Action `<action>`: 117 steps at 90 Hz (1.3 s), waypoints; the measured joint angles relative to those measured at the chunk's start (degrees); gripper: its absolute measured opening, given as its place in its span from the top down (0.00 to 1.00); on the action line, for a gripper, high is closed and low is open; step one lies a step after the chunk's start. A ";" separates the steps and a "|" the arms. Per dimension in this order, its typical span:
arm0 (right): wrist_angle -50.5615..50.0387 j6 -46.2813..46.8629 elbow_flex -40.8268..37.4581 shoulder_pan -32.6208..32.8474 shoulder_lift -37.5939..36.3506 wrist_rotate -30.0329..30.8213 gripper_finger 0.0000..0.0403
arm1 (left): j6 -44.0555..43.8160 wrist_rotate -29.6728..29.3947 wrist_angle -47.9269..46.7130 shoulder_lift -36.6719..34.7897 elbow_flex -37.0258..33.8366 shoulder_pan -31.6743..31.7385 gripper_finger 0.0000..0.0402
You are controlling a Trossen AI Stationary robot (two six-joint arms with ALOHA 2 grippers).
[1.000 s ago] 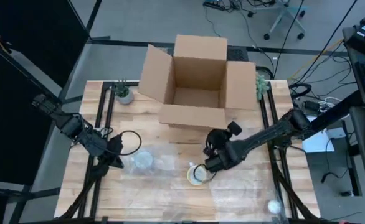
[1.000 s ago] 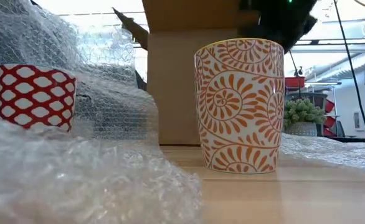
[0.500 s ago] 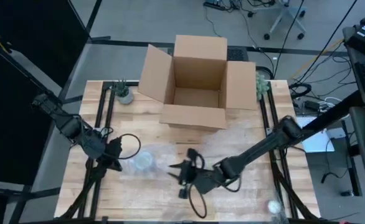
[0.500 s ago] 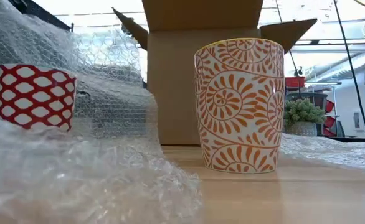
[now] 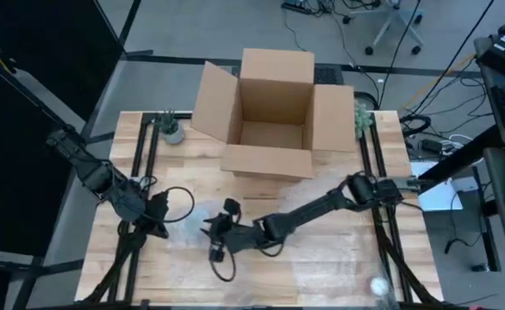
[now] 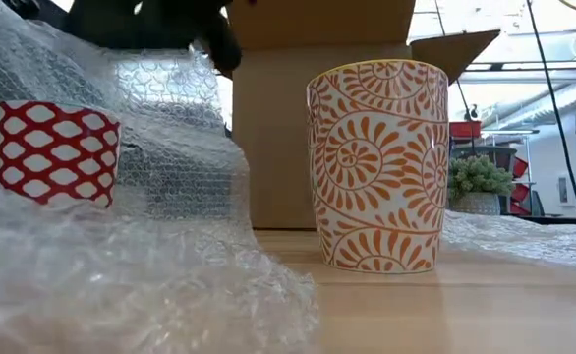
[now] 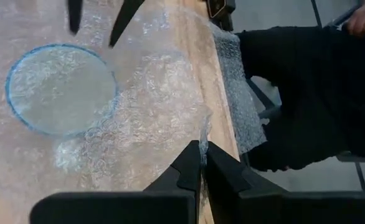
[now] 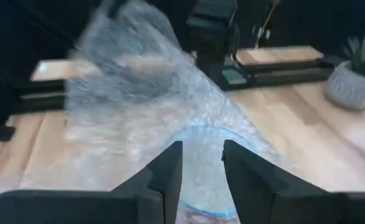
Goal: Wrap mug
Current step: Wrap the red mug with the bubble wrap
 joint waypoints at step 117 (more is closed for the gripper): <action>-4.29 -5.45 0.67 -2.28 0.74 -5.38 0.75 | -13.49 -2.90 -2.09 -0.57 0.81 -1.05 0.55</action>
